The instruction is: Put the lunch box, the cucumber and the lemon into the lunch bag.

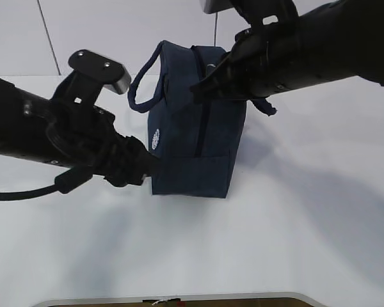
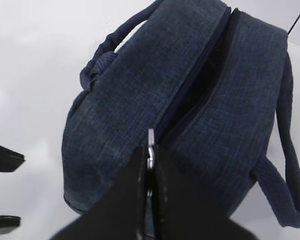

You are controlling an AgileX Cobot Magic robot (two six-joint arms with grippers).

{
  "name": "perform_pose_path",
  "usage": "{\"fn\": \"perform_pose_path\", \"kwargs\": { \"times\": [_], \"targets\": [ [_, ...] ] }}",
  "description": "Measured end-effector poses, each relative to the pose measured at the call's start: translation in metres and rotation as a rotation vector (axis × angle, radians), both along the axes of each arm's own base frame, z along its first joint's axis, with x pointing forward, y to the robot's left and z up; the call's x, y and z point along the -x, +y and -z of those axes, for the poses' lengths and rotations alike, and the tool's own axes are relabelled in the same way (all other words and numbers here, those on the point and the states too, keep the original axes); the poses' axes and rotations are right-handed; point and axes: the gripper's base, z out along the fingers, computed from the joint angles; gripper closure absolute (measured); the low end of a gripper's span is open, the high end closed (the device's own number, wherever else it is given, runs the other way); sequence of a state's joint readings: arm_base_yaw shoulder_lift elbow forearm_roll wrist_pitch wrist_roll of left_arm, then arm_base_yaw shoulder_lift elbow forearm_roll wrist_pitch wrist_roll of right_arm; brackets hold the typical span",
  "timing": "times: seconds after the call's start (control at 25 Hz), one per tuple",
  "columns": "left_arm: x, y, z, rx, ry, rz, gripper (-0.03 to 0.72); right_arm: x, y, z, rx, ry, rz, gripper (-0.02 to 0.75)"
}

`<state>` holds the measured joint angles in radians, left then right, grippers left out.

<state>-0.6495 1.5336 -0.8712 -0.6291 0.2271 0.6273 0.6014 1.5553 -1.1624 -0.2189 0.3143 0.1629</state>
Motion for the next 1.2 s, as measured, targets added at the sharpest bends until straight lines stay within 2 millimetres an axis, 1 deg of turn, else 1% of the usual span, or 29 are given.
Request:
{"fn": "perform_pose_path", "kwargs": {
  "times": [0.2, 0.44, 0.48, 0.52, 0.68, 0.76, 0.84, 1.0, 1.04, 1.08, 1.2],
  "targets": [
    [0.002, -0.014, 0.006, 0.004, -0.042, 0.009, 0.295, 0.001, 0.000, 0.001, -0.012, 0.025, 0.011, 0.733],
    [0.002, -0.023, 0.008, 0.013, -0.075, 0.009, 0.295, 0.001, 0.000, 0.001, -0.029, 0.038, 0.018, 0.733],
    [0.002, -0.025, 0.007, 0.016, -0.079, 0.010, 0.295, 0.001, 0.001, 0.001, -0.035, 0.043, 0.020, 0.712],
    [0.000, -0.027, 0.006, 0.021, -0.086, 0.006, 0.295, 0.001, 0.001, 0.000, -0.038, 0.042, 0.021, 0.731],
    [-0.009, -0.035, 0.006, 0.042, -0.096, -0.016, 0.296, 0.000, 0.001, -0.005, -0.041, 0.049, 0.027, 0.733],
    [-0.013, -0.038, 0.007, 0.045, -0.096, -0.023, 0.314, 0.000, 0.002, -0.008, -0.043, 0.045, 0.028, 0.733],
    [-0.014, -0.039, 0.010, 0.045, -0.088, -0.026, 0.375, -0.001, 0.002, -0.010, -0.041, 0.047, 0.030, 0.733],
    [-0.015, -0.040, 0.012, 0.042, -0.082, -0.028, 0.622, -0.001, 0.001, -0.009, -0.032, 0.059, 0.032, 0.733],
    [-0.015, -0.040, 0.012, 0.042, -0.082, -0.028, 0.661, -0.001, 0.001, -0.009, -0.032, 0.059, 0.032, 0.733],
    [-0.015, -0.040, 0.012, 0.041, -0.081, -0.028, 0.683, -0.001, 0.001, -0.009, -0.032, 0.060, 0.033, 0.733],
    [-0.014, -0.040, 0.013, 0.035, -0.067, -0.017, 0.697, 0.000, 0.001, -0.009, -0.029, 0.063, 0.034, 0.733]
  ]
}}
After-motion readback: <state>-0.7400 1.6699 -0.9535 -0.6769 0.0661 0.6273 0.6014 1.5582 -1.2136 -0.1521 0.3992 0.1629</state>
